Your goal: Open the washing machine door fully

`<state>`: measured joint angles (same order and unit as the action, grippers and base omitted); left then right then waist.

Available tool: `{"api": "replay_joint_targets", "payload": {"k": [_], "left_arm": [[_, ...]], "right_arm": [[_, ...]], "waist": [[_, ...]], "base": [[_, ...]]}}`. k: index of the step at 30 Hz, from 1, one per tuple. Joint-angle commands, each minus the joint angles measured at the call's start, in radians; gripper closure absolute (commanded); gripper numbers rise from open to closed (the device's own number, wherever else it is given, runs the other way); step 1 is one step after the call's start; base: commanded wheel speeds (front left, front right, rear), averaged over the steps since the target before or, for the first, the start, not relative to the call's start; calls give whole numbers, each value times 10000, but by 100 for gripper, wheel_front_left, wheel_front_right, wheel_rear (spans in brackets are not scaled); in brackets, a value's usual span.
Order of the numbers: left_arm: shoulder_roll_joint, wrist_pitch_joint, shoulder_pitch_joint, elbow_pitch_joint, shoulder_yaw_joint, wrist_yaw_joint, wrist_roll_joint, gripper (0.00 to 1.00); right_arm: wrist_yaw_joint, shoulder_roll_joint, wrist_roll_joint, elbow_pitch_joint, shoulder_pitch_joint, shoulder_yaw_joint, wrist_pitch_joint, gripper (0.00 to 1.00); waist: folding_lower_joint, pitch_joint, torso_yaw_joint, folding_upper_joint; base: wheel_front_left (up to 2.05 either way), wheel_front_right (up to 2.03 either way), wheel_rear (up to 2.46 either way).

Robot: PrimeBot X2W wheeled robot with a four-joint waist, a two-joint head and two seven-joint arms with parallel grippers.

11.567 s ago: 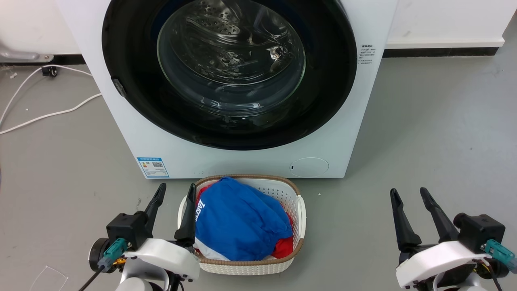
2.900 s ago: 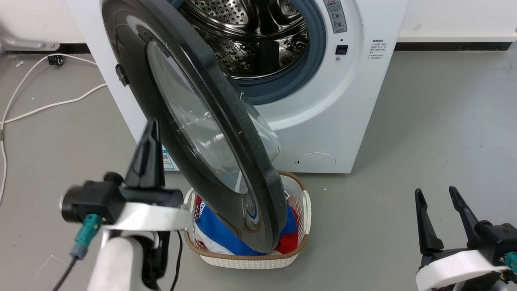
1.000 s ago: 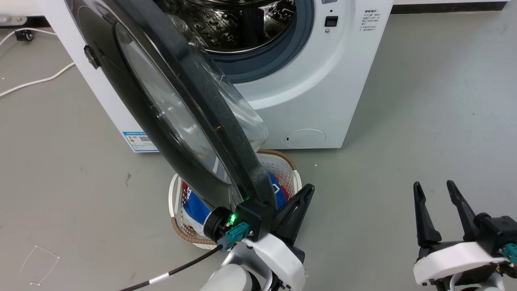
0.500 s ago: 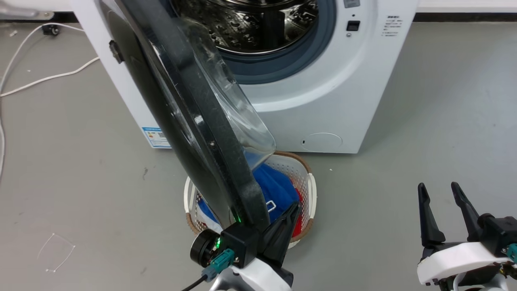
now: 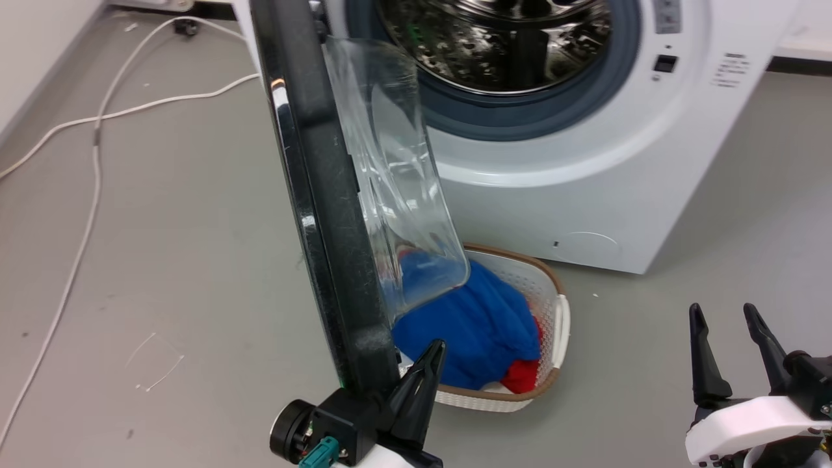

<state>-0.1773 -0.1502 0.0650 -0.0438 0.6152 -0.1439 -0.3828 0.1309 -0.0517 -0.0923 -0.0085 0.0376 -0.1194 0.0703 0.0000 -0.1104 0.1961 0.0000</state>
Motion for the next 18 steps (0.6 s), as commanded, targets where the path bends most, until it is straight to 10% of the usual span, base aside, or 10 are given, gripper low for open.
{"api": "replay_joint_targets", "payload": {"k": [1,18], "left_arm": [[-122,-90,-44,-148,-253,-222,-3,100],[-225,-447,-836,-903,-574,-850,-120,100]], "right_arm": [[-3,23,9,-69,82,-49,-43,0],[-3,21,6,-340,275,-572,-307,0]], "waist": [[0,22,536,0],[0,-144,2594,0]], "base": [[0,0,0],[0,0,0]]}}
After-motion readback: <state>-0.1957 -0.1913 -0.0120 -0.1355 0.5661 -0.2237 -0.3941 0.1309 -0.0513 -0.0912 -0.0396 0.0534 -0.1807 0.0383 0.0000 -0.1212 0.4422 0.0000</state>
